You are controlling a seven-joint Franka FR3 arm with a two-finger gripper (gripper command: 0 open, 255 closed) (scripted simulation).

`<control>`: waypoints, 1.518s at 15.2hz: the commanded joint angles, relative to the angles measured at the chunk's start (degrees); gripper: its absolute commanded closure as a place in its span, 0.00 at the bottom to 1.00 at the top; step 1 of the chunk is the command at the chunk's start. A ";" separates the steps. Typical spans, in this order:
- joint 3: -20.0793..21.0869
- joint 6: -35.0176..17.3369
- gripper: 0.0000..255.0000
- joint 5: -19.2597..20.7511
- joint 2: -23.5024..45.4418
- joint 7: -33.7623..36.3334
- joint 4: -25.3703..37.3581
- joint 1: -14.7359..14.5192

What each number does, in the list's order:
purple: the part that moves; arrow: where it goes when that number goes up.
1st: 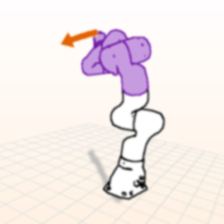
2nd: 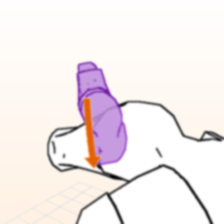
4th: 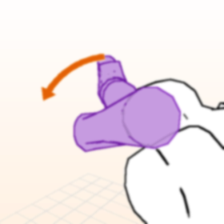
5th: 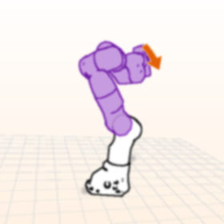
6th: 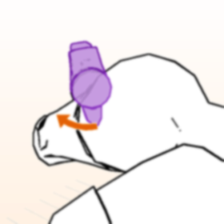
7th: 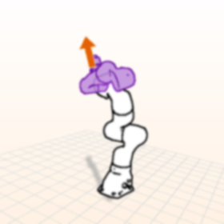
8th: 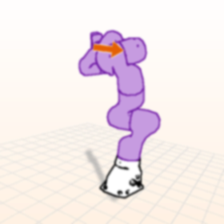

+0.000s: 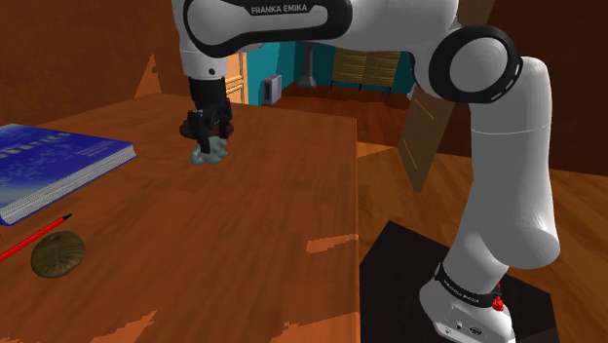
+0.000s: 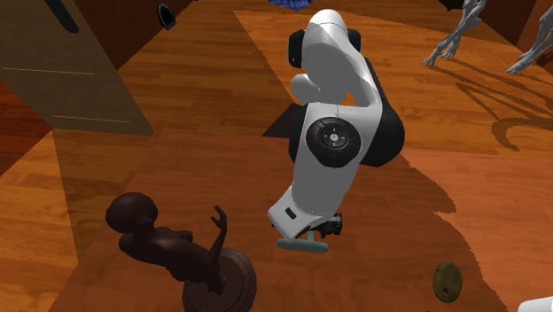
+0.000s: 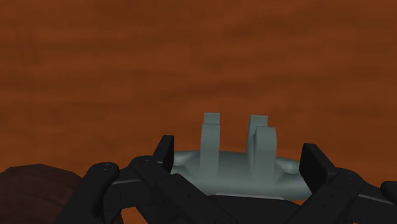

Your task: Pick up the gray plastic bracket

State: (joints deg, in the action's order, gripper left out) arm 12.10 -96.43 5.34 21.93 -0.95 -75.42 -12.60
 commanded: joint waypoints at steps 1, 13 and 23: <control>-0.02 -0.38 0.00 0.06 0.35 0.03 0.00 -0.03; 0.00 1.29 1.00 0.10 0.60 0.00 1.91 -0.15; 0.01 10.59 1.00 0.62 3.32 -0.16 13.93 -1.13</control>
State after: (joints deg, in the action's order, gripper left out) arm 12.11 -87.02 5.86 24.77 -1.14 -63.12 -13.55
